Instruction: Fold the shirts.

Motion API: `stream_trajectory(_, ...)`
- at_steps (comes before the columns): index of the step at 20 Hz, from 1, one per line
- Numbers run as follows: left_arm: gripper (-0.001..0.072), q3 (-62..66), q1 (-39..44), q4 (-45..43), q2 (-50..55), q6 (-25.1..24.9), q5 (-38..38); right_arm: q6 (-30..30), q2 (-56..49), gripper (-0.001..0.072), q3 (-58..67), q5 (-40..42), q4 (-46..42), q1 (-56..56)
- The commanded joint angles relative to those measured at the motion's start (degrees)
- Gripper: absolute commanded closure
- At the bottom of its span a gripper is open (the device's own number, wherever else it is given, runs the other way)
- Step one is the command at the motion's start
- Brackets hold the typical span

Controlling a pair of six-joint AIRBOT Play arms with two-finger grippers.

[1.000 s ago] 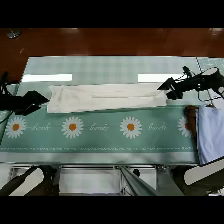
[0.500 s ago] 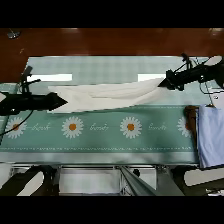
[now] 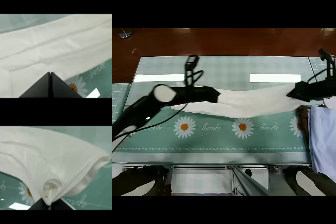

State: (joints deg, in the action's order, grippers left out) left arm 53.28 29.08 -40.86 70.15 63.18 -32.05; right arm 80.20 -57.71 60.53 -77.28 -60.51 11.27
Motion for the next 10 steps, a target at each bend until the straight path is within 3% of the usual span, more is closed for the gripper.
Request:
stream_trajectory(1, 0.0675, 11.47, 7.5, -0.26, 15.43, 2.51, 1.33, 2.29, 12.0, 0.0682, -7.04, -1.95, -1.18, 0.04)
stream_trajectory(4, 0.0675, 22.6, 11.82, -0.24, 28.02, 11.39, -6.88, 3.74, 15.67, 0.0682, -7.21, -2.49, -1.25, 0.04)
stream_trajectory(10, 0.0674, 35.39, 23.19, -0.2, 41.05, 19.39, -10.91, 4.24, 16.39, 0.0682, -7.19, -1.7, 1.22, 0.04)
